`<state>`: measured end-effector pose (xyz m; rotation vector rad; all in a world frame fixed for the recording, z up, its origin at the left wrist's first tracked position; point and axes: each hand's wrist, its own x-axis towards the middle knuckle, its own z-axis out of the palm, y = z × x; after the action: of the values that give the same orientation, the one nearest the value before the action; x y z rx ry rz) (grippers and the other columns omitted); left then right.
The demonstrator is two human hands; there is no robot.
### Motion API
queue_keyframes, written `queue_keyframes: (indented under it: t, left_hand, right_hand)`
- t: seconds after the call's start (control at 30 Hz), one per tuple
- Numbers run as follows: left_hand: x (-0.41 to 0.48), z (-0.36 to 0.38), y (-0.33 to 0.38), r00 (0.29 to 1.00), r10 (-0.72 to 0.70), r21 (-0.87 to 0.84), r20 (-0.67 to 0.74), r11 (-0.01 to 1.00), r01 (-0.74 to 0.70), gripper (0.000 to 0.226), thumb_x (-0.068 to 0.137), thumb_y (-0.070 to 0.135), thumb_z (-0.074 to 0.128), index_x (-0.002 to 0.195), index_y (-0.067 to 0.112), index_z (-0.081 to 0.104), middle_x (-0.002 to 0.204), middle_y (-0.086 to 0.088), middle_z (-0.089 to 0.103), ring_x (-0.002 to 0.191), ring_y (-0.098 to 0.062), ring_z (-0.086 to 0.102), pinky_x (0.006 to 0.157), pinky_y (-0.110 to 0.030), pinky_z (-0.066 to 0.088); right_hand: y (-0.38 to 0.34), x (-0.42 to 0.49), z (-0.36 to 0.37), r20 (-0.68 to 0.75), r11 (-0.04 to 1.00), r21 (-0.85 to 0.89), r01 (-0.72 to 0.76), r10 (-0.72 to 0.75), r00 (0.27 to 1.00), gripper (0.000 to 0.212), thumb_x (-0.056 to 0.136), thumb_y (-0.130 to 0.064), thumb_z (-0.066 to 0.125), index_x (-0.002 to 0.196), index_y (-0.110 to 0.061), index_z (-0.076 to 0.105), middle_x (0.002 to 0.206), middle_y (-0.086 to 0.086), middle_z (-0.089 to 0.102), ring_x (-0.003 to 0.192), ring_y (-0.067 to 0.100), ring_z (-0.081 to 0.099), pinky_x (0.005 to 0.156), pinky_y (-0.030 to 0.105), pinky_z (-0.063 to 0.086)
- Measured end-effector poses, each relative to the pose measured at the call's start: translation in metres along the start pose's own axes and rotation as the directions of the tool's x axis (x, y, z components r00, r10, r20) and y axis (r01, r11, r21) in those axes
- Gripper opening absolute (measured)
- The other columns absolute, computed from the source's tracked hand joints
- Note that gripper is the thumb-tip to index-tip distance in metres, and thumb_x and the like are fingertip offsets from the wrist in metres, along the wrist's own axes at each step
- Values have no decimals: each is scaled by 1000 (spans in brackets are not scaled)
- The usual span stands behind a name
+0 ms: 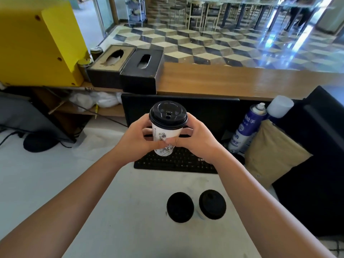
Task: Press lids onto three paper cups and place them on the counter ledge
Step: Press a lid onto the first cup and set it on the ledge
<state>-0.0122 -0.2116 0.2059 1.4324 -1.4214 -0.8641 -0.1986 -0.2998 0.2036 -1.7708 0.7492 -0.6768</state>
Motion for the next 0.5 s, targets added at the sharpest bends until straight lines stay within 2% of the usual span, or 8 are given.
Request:
queue_keyframes:
  t: [0.13, 0.33, 0.5]
  left_hand:
    - [24, 13, 12, 998, 37, 30, -50, 999, -36, 68, 75, 26, 87, 134, 30, 53, 125, 13, 67, 115, -10, 65, 90, -36, 60]
    - [65, 18, 34, 992, 88, 21, -94, 996, -86, 69, 73, 24, 88, 133, 27, 55, 124, 14, 68, 114, -6, 65, 87, -26, 59]
    - [107, 12, 51, 989, 89, 26, -121, 996, -86, 68, 71, 25, 90, 130, 31, 56, 121, 11, 69, 109, -7, 67, 87, -31, 60]
  right_hand:
    - [-3, 16, -30, 17, 999, -3, 40, -40, 999, 78, 72, -22, 92, 140, -25, 54, 128, -10, 67, 119, 11, 63, 99, 35, 55]
    - [-17, 44, -70, 31, 996, 0, 93, -93, 995, 74, 73, -15, 90, 138, -20, 55, 126, -10, 68, 117, 6, 63, 93, 23, 53]
    - [-32, 78, -100, 39, 994, 5, 107, -107, 993, 76, 74, -15, 90, 140, -23, 54, 129, -9, 67, 116, 10, 65, 94, 28, 56]
